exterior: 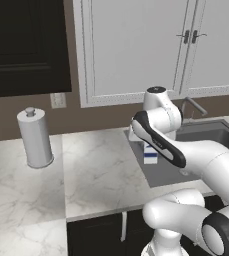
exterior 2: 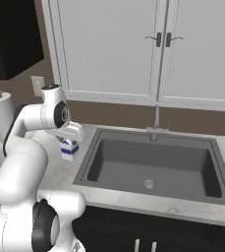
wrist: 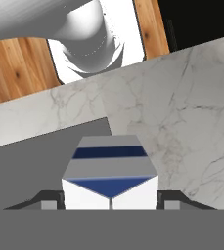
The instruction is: Gather the eggs and milk located in the vicinity of the sink area and place them right next to the bowl.
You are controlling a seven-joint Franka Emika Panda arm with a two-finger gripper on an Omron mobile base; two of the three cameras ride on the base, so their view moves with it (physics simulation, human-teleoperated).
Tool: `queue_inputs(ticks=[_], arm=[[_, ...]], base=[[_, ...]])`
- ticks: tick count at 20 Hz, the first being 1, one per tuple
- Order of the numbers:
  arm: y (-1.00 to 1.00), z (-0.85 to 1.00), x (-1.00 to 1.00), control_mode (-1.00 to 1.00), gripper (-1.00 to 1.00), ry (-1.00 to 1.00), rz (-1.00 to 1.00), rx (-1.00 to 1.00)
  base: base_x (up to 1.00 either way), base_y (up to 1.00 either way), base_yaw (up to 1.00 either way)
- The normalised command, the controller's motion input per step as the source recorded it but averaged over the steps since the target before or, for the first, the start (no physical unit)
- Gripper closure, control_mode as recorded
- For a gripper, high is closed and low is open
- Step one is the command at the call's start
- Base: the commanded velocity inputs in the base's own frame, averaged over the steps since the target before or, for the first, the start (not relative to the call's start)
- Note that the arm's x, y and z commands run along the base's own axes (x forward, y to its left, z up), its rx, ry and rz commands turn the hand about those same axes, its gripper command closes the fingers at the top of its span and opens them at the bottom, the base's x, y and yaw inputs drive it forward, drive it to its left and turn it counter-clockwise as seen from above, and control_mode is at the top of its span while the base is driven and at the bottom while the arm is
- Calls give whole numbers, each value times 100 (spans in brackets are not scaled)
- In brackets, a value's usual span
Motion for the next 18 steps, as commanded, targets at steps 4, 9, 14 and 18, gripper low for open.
queue_inputs(ticks=[4,9,14,18], arm=[[0,0,0,100,100,0,0,0],[0,0,0,100,100,0,0,0],[0,0,0,100,100,0,0,0],[0,0,0,100,100,0,0,0]], base=[[-4,-54,0],[-1,-57,0],[-1,-55,0],[-3,-58,0]])
